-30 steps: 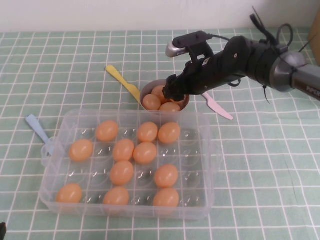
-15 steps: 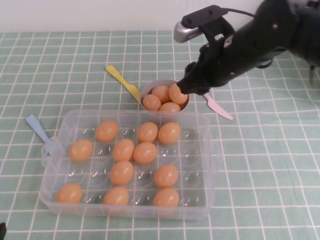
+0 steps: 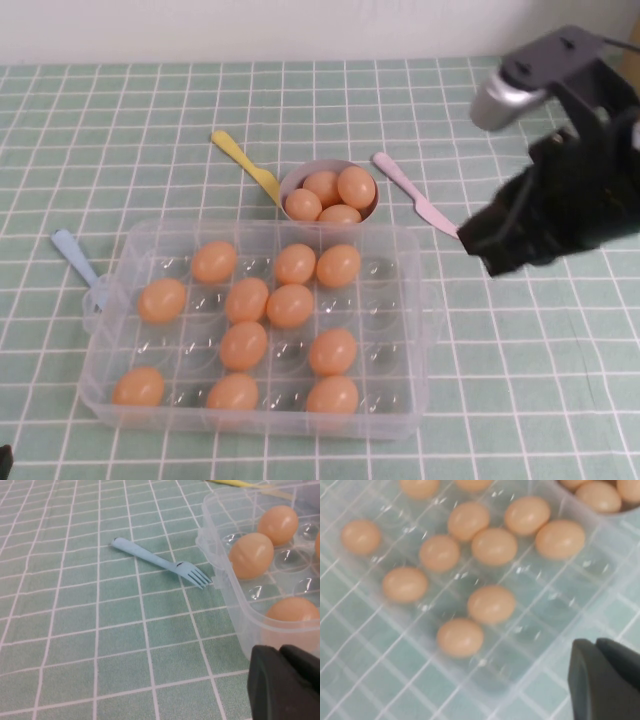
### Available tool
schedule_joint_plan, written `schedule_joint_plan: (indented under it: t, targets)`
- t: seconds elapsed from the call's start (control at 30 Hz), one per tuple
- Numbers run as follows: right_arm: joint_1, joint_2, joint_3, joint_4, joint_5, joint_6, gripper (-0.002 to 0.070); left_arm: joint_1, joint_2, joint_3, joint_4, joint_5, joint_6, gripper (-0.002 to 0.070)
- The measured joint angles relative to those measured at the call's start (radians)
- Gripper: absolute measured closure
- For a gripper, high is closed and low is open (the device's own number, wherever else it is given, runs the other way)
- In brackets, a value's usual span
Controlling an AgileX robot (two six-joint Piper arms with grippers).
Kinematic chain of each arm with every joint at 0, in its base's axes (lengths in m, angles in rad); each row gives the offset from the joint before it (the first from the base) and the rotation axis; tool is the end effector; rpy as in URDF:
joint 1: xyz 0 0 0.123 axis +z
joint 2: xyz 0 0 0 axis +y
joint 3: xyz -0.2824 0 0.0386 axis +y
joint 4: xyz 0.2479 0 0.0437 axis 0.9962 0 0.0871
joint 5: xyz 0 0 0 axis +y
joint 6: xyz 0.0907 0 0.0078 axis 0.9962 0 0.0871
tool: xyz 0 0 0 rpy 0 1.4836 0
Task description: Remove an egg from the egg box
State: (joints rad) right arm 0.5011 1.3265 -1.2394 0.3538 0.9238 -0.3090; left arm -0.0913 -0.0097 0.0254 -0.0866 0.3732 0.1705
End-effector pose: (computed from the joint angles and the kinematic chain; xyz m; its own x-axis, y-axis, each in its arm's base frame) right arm 0.2288 0.1541 0.3601 -0.6251 -0.4408 -0.6441 -0.6726 0.7229 0.1581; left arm 0.0522 -0.0077 0.1716 -0.2826 0.1159 -0.9522 0.1471 0.9862 0.0764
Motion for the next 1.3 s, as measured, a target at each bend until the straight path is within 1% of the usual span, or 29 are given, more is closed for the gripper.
schedule_joint_plan:
  t: [0.13, 0.3, 0.4, 0.5, 0.6, 0.73, 0.83, 1.0, 1.13, 1.3]
  targets:
    - [0.0, -0.09, 0.082, -0.008, 0.042, 0.0, 0.0691, 0.0, 0.0, 0.0, 0.0, 0.0, 0.0, 0.0678]
    - [0.0, -0.138, 0.096, -0.051, 0.133, -0.036, 0.0691, 0.0, 0.0, 0.0, 0.0, 0.0, 0.0, 0.0678]
    - [0.0, -0.139, 0.103, -0.067, 0.138, -0.042, 0.0692, 0.0, 0.0, 0.0, 0.0, 0.0, 0.0, 0.0678]
    - [0.0, -0.141, 0.129, -0.077, 0.099, -0.044, 0.0692, 0.0, 0.0, 0.0, 0.0, 0.0, 0.0, 0.0678]
    - [0.0, -0.152, 0.183, -0.09, 0.009, -0.046, 0.0692, 0.0, 0.0, 0.0, 0.0, 0.0, 0.0, 0.0678]
    - [-0.043, -0.227, 0.354, -0.083, -0.19, -0.046, 0.0693, 0.0, 0.0, 0.0, 0.0, 0.0, 0.0, 0.0678]
    - [-0.115, -0.336, 0.519, -0.077, -0.367, -0.05, 0.0693, 0.0, 0.0, 0.0, 0.0, 0.0, 0.0, 0.0678]
    - [-0.277, -0.599, 0.802, -0.057, -0.627, -0.052, 0.0693, 0.0, 0.0, 0.0, 0.0, 0.0, 0.0, 0.0678]
    - [-0.391, -0.804, 0.968, 0.012, -0.75, -0.052, 0.0693, 0.0, 0.0, 0.0, 0.0, 0.0, 0.0, 0.0678]
    - [-0.491, -1.028, 1.105, 0.049, -0.782, -0.054, 0.0693, 0.0, 0.0, 0.0, 0.0, 0.0, 0.0, 0.0678]
